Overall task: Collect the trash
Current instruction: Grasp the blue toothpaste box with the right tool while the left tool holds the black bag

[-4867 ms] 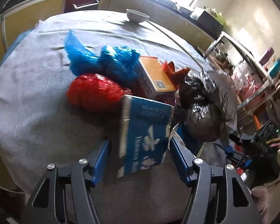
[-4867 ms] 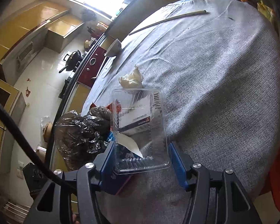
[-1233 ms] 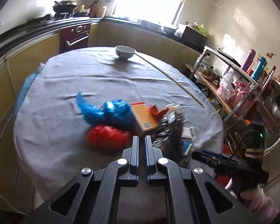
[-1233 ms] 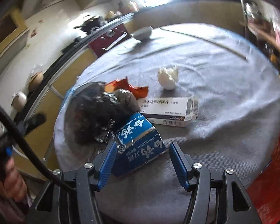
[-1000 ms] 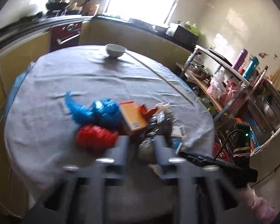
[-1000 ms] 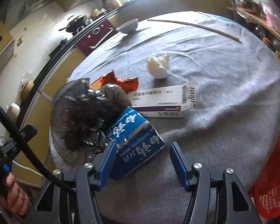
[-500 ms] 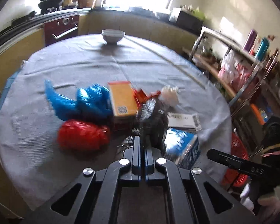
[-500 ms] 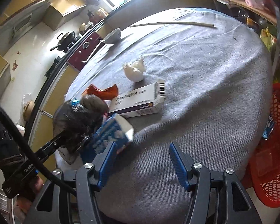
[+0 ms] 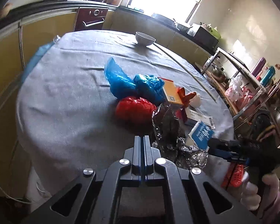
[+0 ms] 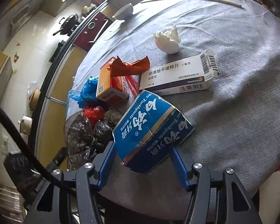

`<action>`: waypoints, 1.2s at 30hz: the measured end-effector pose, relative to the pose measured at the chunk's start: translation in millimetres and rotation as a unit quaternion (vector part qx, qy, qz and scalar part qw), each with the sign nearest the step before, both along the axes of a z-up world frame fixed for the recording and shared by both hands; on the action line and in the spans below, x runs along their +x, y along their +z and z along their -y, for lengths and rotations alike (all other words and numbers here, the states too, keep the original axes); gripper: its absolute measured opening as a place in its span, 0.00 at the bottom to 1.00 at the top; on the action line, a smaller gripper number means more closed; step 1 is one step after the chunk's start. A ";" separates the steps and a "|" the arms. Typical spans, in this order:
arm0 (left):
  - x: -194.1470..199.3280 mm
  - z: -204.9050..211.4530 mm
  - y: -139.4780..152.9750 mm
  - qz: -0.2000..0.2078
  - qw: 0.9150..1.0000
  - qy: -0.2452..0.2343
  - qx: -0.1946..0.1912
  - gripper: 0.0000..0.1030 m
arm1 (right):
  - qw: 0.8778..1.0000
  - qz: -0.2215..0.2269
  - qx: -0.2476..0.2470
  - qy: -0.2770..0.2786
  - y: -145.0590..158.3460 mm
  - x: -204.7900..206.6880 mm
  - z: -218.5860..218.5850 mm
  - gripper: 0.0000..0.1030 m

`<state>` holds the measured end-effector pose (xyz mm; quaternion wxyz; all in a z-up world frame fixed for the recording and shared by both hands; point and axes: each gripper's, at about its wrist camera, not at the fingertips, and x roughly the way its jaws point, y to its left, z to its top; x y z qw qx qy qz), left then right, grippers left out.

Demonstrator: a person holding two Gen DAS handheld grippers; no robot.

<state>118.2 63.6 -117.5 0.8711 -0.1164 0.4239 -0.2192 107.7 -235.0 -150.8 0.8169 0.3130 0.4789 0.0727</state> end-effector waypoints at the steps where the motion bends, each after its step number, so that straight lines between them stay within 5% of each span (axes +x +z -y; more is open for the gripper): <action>1: -0.3 1.9 0.6 0.002 1.000 -0.006 -0.006 0.04 | 1.000 -0.004 -0.004 -0.005 -0.2 3.0 -0.8 0.61; 2: -1.1 4.8 1.6 0.005 1.000 -0.013 -0.006 0.06 | 1.000 -0.008 -0.013 -0.011 0.4 7.3 -2.1 0.61; 6: -6.7 24.8 5.2 0.031 0.998 -0.043 0.025 0.56 | 0.999 -0.024 0.001 -0.033 0.9 21.2 1.4 0.62; 7: -7.8 27.4 4.8 0.033 0.998 -0.047 0.024 0.57 | 0.999 -0.026 0.007 -0.034 1.9 24.1 1.7 0.62; 14: 1.3 43.2 -18.0 -0.007 0.996 -0.085 0.016 0.56 | 0.998 -0.036 -0.053 -0.019 10.4 52.4 -27.0 0.69; 18: 5.4 44.2 -36.5 -0.040 0.995 -0.087 0.010 0.38 | 0.995 -0.048 -0.083 -0.020 1.5 61.7 -35.1 0.72; 22: 3.4 44.1 -37.5 -0.032 0.996 -0.086 0.007 0.28 | 0.992 -0.040 -0.118 -0.005 0.9 67.6 -42.9 0.75; 26: 4.4 42.0 -36.2 -0.029 0.996 -0.080 0.001 0.24 | 0.996 -0.021 -0.092 0.003 -1.6 71.3 -40.9 0.75; 31: -0.3 31.8 -34.8 -0.028 0.998 -0.063 -0.007 0.22 | 0.995 0.009 -0.098 0.027 -1.6 67.2 -44.9 0.64; 36: -1.3 16.0 -28.2 -0.024 0.999 -0.038 -0.020 0.21 | 0.993 0.037 -0.101 0.042 0.6 61.9 -44.6 0.38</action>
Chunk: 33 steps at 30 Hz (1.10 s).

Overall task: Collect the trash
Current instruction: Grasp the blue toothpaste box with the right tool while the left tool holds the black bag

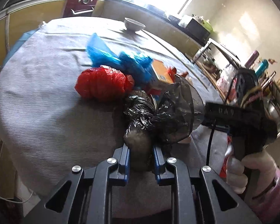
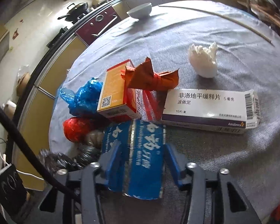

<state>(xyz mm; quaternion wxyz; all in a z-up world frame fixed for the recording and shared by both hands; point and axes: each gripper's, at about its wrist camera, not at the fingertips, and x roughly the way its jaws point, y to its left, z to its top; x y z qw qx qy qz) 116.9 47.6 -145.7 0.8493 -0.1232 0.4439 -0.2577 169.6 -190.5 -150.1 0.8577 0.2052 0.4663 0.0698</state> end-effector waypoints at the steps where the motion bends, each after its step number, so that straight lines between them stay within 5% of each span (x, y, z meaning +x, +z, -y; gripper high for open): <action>1: -0.5 -3.8 2.6 0.004 1.000 0.006 0.000 0.21 | 1.000 0.001 0.008 0.007 -0.5 -0.3 0.1 0.38; 4: -1.0 -17.3 10.4 0.015 1.000 0.023 -0.006 0.21 | 1.000 -0.010 0.020 0.007 -0.1 -4.6 -0.4 0.39; 6: -1.6 -24.9 13.3 0.019 0.999 0.031 -0.008 0.21 | 0.999 -0.021 0.036 0.002 1.1 -4.3 1.3 0.66; 7: -1.6 -28.5 14.7 0.022 0.999 0.036 -0.008 0.21 | 0.999 -0.030 0.045 -0.002 1.1 -3.8 1.2 0.69; 13: 4.2 -38.5 10.9 0.014 0.998 0.053 -0.012 0.21 | 0.999 -0.046 0.024 0.009 -1.1 -2.3 -17.2 0.70; 19: 3.3 -35.5 8.9 0.011 0.999 0.049 -0.010 0.21 | 0.998 -0.042 -0.034 0.042 -4.2 -0.7 -47.6 0.85; 24: 5.3 -35.6 4.0 0.003 0.999 0.051 -0.010 0.21 | 0.993 -0.008 -0.103 0.062 -5.8 -7.4 -66.2 0.85; 29: 9.7 -38.4 4.1 0.000 0.998 0.053 -0.014 0.21 | 0.997 0.011 -0.071 0.031 -4.5 -10.6 -43.3 0.59; 33: 7.4 -35.3 5.5 0.001 0.999 0.048 -0.016 0.21 | 0.998 0.023 -0.057 0.020 -3.5 -15.3 -23.1 0.57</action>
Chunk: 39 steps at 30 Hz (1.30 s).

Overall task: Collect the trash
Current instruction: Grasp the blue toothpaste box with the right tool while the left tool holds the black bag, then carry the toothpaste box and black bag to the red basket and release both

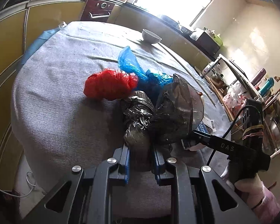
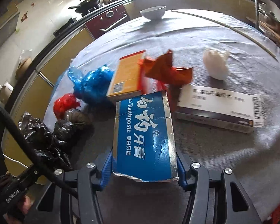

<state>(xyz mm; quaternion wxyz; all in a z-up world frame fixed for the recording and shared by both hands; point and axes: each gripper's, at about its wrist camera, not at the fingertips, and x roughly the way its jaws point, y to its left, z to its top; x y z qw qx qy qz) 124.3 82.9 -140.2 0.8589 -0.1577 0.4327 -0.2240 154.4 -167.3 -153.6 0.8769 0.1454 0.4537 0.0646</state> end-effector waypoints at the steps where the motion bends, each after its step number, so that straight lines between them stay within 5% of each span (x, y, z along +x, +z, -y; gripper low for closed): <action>1: -1.6 2.8 2.0 0.003 1.000 -0.004 0.001 0.21 | 1.000 0.004 0.001 0.000 0.7 -3.0 3.4 0.57; 11: -21.5 40.7 17.0 0.026 0.998 -0.056 0.017 0.21 | 0.998 0.061 0.017 0.000 19.6 -58.0 40.7 0.57; 19: -48.0 91.7 22.4 0.043 0.990 -0.125 0.052 0.21 | 0.992 0.096 0.023 -0.079 27.0 -134.4 116.7 0.57; 29: -60.2 138.5 39.7 0.065 0.979 -0.176 0.073 0.21 | 0.979 0.121 0.024 -0.164 25.6 -181.9 190.6 0.57; 33: -61.5 168.3 49.5 0.078 0.972 -0.205 0.083 0.21 | 0.975 0.126 0.017 -0.182 22.5 -192.6 206.9 0.57; 39: -71.3 238.6 56.9 0.098 0.950 -0.277 0.102 0.21 | 0.966 0.121 0.025 -0.226 8.7 -214.9 242.8 0.57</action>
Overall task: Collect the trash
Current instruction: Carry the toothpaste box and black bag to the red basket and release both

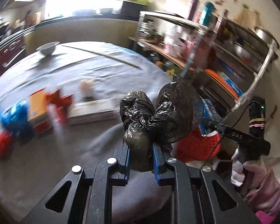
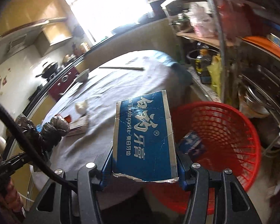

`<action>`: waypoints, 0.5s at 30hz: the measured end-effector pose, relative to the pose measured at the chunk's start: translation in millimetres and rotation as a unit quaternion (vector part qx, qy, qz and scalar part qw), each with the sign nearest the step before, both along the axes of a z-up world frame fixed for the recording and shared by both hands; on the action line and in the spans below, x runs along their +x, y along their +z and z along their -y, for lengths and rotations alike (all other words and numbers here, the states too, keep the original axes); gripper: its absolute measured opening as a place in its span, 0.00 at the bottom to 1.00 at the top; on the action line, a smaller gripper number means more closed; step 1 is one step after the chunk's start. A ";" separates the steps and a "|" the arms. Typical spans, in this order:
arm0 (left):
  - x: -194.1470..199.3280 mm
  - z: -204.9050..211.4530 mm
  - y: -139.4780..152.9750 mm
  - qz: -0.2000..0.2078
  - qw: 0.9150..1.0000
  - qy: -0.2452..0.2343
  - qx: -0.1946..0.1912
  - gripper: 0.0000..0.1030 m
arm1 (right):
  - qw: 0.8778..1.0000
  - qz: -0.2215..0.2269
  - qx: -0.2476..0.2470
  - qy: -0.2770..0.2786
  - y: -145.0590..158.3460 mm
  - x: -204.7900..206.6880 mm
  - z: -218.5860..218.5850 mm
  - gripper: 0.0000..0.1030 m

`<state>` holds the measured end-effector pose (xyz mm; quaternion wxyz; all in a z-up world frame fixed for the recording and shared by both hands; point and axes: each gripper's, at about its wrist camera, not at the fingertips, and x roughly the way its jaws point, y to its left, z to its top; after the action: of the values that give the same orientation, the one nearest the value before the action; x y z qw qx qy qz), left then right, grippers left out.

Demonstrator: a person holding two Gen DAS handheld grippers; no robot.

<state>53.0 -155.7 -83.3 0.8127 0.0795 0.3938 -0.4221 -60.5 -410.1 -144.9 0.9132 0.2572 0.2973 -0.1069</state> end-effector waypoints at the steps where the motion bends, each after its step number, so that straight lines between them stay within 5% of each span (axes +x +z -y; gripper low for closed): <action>1: -2.5 12.3 0.2 0.004 1.000 -0.013 0.005 0.21 | 1.000 -0.001 0.005 -0.010 -3.4 -4.5 7.5 0.57; 15: -30.6 165.2 -41.5 0.011 0.983 -0.155 0.103 0.27 | 0.991 -0.034 0.094 -0.087 -56.6 -42.3 88.3 0.65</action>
<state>22.4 -320.9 -124.8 0.7294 0.2274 0.4090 -0.4990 -102.7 -498.4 -201.6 0.8617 0.3626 0.3136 -0.1659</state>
